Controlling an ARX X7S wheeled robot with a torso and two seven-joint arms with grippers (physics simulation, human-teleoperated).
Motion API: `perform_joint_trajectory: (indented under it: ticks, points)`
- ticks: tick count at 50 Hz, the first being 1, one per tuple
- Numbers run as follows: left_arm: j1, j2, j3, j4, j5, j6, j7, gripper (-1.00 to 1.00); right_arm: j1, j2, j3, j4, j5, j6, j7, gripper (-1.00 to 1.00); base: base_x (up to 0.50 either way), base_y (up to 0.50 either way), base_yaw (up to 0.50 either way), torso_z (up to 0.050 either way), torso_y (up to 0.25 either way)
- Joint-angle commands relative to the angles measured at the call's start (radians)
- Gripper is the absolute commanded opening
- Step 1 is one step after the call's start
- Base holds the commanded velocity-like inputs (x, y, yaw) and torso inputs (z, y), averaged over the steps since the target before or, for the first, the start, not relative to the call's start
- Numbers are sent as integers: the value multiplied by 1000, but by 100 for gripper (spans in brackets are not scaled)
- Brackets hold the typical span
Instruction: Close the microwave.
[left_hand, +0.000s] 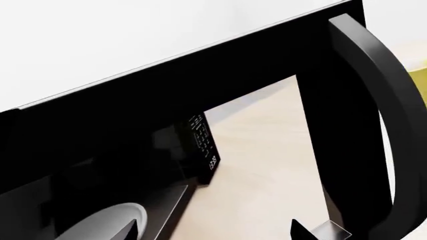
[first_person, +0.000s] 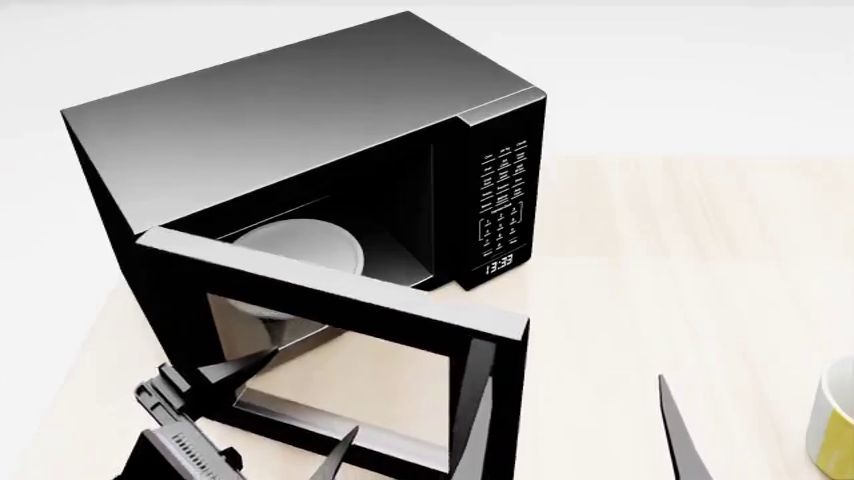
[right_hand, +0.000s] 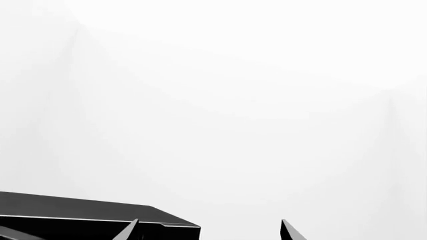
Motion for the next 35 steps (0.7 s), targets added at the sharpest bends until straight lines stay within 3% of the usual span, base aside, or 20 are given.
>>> perform_joint_trajectory:
  ticks: [1,35]
  points:
    - [-35,15,-20,-42,-5,12,-37,100,2,4,-2,2,3,0,5,100,0,0,0,0,0]
    - [-111,57,-22,-133,3,36,-92,100,7,16,-12,15,10,-4,17,100,0,0,0,0,1]
